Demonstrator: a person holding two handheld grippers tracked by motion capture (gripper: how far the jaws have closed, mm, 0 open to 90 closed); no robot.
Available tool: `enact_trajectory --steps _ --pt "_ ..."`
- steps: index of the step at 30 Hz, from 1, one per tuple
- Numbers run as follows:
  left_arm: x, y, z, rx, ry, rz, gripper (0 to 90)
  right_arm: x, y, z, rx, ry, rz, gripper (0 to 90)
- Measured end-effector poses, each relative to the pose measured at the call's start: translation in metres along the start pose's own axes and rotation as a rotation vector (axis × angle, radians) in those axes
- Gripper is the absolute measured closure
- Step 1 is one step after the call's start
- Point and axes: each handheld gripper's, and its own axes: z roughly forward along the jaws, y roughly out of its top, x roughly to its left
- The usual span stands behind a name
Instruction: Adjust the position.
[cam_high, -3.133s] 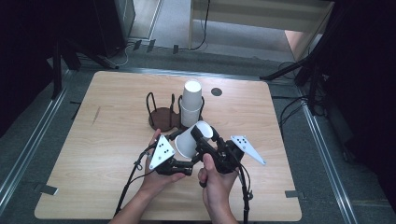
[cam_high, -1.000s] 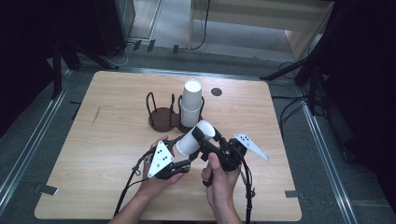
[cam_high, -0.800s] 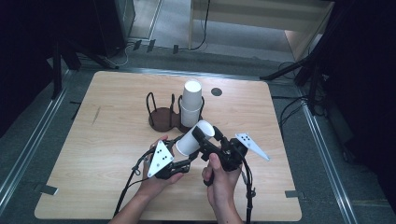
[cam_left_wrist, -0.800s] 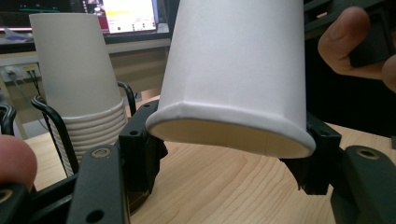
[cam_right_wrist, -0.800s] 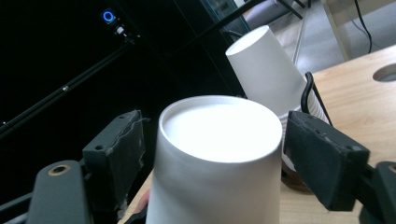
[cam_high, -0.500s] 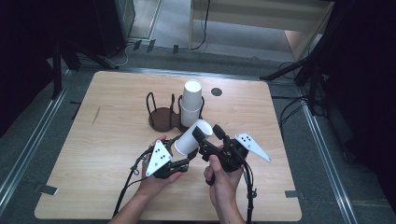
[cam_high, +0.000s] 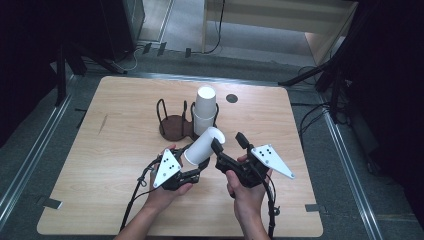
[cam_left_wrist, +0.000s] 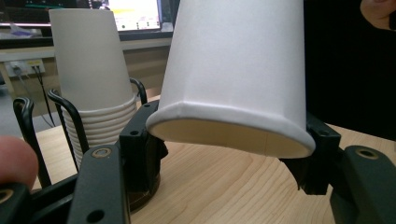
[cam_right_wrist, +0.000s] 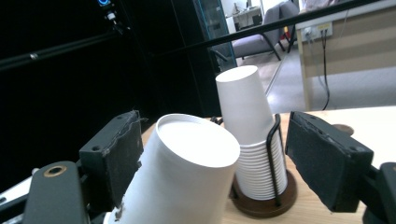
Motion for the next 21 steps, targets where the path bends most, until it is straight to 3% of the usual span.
enact_trajectory --steps 8,21 --pt "0.001 0.0 -0.001 0.005 -0.001 0.0 36.9 -0.005 -0.001 -0.004 0.006 -0.016 -0.051 20.2" --pt "0.003 0.0 -0.002 -0.003 0.01 -0.014 37.1 -0.01 -0.004 -0.008 0.006 -0.035 -0.048 21.1"
